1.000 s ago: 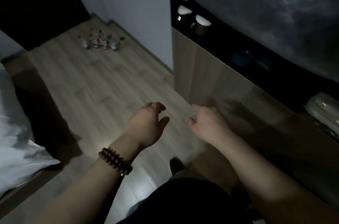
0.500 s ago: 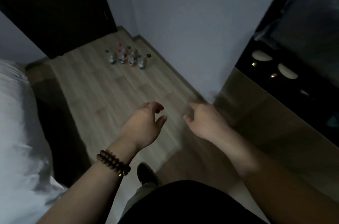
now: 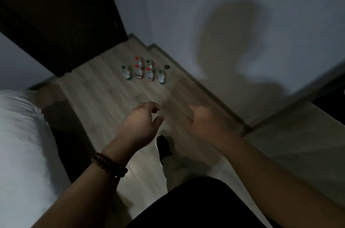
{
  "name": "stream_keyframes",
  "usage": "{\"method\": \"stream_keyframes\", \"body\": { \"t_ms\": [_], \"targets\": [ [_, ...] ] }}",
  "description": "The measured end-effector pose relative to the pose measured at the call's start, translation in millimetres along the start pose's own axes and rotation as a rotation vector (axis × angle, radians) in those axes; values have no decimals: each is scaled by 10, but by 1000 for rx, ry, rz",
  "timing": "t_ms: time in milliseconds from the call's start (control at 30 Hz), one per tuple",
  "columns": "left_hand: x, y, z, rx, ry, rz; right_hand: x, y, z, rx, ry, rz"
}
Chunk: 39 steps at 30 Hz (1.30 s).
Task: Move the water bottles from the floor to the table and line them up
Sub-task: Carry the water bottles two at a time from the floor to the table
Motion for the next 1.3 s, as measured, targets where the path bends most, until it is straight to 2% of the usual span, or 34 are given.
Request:
{"method": "stream_keyframes", "body": {
  "t_ms": [167,333,667,867,1033,1133,1300],
  "targets": [
    [842,-1109,420,12,-65,23,602,-1330,-129,-23,-12,42],
    [1543,-2244,1035,71,-96,68,1370,-2654,-33,27,-27,48],
    [2589,-4031,2005,100,-80,63,2766,-4480,306,12,33,63],
    [3313,-5187,2309,207,-17,-75,3222,-5399,-8,-58,-19,-98],
    [3933,-6070,2475,338,-62,-218,3676,-6045,-373,-81,-96,-292],
    [4284,-6431,2573,435,-52,-232,3904,-6319,-551,-89,-175,-435],
    [4645,-6848,2606,498,3,-216,4147,-6625,-875,-69,-198,-545]
  ]
}}
Point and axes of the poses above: each hand's wrist, its own y-axis away from the middle knuckle, its own z-axis out of the back of the hand, x = y × z, the point moved 9 cm from there along -y, towards the middle knuckle, and after that the axes turned 1 degree about z, right-handed, at the moved point
